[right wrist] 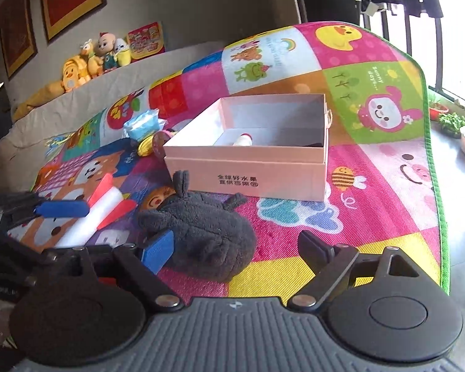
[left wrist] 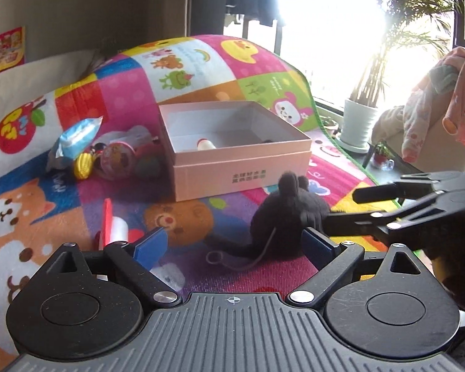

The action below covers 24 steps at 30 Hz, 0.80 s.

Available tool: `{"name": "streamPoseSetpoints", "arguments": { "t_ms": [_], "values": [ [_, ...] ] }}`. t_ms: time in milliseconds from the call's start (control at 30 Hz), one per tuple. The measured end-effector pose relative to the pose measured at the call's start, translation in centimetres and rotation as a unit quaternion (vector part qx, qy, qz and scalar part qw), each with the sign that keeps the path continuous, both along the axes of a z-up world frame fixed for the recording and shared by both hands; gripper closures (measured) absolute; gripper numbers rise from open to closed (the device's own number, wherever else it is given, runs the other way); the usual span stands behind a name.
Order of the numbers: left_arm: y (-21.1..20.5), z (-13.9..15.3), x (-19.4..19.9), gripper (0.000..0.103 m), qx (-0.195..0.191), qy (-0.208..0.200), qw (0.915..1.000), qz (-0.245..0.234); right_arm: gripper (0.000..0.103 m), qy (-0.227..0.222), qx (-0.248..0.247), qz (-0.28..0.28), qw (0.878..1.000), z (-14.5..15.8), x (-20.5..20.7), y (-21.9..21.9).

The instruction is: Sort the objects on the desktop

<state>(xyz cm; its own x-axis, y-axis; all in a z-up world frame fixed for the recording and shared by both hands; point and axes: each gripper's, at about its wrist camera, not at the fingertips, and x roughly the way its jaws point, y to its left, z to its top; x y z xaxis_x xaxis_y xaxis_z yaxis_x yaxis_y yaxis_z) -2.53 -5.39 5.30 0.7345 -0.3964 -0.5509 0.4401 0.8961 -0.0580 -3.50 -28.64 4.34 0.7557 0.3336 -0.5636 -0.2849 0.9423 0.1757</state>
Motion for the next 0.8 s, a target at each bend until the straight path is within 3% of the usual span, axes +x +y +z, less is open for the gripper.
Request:
{"name": "streamPoseSetpoints", "arguments": {
  "t_ms": [100,200,233,300,367,467,567,800],
  "values": [
    [0.6,0.3,0.7,0.006,-0.002,-0.001,0.9999,0.014,0.016,-0.008,0.029,0.024,0.999,0.8,-1.2,-1.2],
    [0.6,0.2,0.9,0.005,0.003,0.005,0.9999,0.009,0.018,-0.022,0.062,-0.006,0.998,2.3,-0.4,-2.4],
    [0.5,0.0,0.7,0.005,0.007,0.007,0.9999,0.003,0.022,-0.026,0.064,-0.017,0.997,2.6,0.3,-2.5],
    [0.2,-0.3,0.0,0.005,0.019,0.013,0.9996,-0.015,0.040,-0.022,0.059,-0.032,0.998,2.9,2.2,-2.1],
    [0.1,-0.4,-1.1,0.003,0.030,0.013,0.9989,-0.033,0.046,0.003,0.047,-0.026,0.999,2.3,3.9,-1.3],
    [0.5,-0.5,-2.4,0.002,0.038,0.008,0.9981,-0.047,0.047,0.034,0.011,0.006,0.999,1.0,3.8,-0.1],
    [0.3,-0.6,-2.7,0.002,0.039,0.019,0.9969,-0.065,0.046,0.008,-0.023,0.019,1.000,0.8,0.6,-0.1],
    [-3.0,-0.9,-3.5,0.002,0.043,0.039,0.9855,-0.159,0.028,0.009,-0.018,0.041,0.999,1.7,-4.9,-1.8]
  ]
}}
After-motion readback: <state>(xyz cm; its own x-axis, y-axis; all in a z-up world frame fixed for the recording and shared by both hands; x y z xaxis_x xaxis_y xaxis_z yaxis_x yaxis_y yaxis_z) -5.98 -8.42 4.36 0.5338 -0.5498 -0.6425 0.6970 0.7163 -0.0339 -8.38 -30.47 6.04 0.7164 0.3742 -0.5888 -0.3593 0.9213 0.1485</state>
